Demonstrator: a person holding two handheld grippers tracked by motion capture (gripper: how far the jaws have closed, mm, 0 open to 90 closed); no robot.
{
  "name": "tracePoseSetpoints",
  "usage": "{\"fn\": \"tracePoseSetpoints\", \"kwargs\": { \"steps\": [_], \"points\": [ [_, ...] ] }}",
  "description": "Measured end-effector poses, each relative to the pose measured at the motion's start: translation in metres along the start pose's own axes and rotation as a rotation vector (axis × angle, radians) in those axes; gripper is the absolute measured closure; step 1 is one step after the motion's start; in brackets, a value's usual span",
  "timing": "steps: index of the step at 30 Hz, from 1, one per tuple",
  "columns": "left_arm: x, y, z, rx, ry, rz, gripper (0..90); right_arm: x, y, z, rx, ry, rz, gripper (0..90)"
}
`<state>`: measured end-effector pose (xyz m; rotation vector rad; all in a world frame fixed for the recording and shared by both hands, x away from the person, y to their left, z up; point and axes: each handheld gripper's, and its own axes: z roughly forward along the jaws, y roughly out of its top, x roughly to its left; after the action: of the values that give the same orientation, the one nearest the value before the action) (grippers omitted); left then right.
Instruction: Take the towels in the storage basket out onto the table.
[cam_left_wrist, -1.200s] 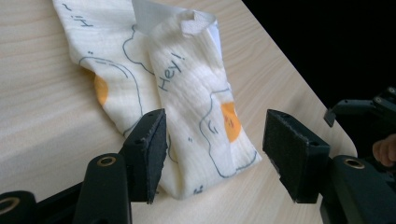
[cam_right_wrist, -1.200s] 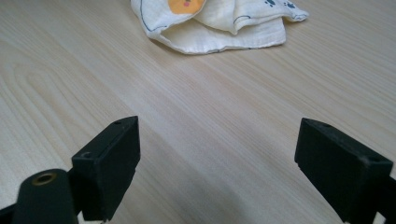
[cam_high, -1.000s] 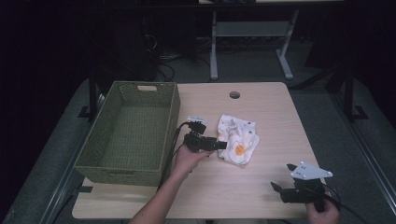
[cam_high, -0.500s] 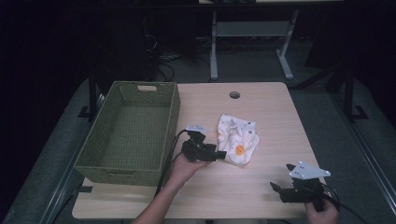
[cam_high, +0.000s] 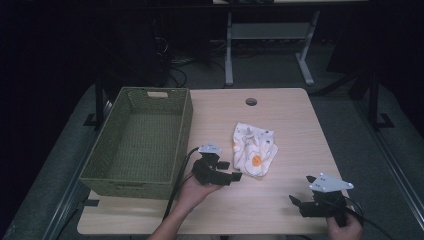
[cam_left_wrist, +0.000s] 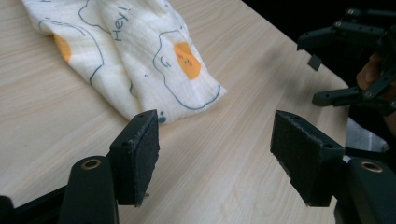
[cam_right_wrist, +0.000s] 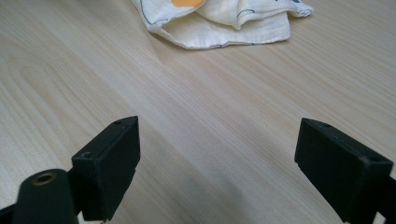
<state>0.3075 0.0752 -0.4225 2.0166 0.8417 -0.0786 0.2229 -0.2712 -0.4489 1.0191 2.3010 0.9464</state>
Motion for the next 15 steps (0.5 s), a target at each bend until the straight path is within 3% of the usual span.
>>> {"fn": "tracePoseSetpoints", "kwargs": {
  "steps": [15],
  "points": [
    [-0.009, -0.029, -0.005, 0.008, 0.029, 0.042, 29.2, 0.001, 0.0, 0.001, 0.007, -0.002, -0.006, 13.9]
  ]
}}
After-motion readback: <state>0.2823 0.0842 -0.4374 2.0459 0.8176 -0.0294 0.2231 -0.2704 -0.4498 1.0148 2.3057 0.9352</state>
